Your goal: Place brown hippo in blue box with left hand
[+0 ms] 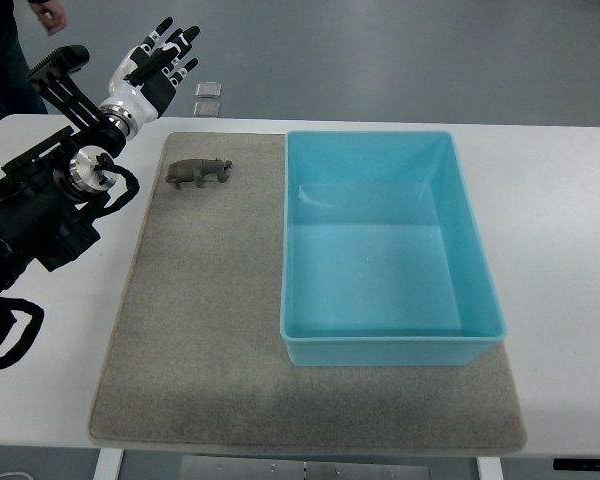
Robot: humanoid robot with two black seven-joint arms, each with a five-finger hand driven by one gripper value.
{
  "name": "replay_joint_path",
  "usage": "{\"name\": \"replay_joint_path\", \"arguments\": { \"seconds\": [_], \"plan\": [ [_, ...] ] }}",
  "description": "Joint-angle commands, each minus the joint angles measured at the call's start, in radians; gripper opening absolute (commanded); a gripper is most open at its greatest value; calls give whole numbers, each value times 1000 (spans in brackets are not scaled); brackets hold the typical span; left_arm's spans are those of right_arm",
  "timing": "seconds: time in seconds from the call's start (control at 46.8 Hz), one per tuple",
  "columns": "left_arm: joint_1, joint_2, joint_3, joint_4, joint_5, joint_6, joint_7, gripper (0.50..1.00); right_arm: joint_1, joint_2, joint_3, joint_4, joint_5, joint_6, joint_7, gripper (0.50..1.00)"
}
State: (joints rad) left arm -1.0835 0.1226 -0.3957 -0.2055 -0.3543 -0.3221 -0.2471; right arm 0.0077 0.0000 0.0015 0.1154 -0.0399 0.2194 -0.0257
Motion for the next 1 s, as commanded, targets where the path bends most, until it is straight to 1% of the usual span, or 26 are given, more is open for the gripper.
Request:
{"name": "replay_joint_path", "arguments": {
  "seconds": [0.0, 0.491, 0.662, 0.747, 0.854, 0.982],
  "plan": [
    [1, 0, 0, 0, 0, 0, 0, 994, 0, 0, 0, 0, 0, 0, 0, 936],
    [0, 3, 3, 5, 0, 12, 0, 994, 0, 0, 0, 0, 0, 0, 0, 936],
    [-6, 11, 17, -12, 5, 14, 0, 994, 0, 0, 0, 0, 0, 0, 1, 936],
    [-7, 34, 24, -31, 11, 14, 0, 994, 0, 0, 0, 0, 0, 0, 0, 936],
    [-10, 63, 78, -49, 12, 15, 3, 994, 0, 0, 0, 0, 0, 0, 0, 936],
    [-23, 66, 181, -52, 70, 12, 3, 994, 0, 0, 0, 0, 0, 0, 0, 936]
  ]
}}
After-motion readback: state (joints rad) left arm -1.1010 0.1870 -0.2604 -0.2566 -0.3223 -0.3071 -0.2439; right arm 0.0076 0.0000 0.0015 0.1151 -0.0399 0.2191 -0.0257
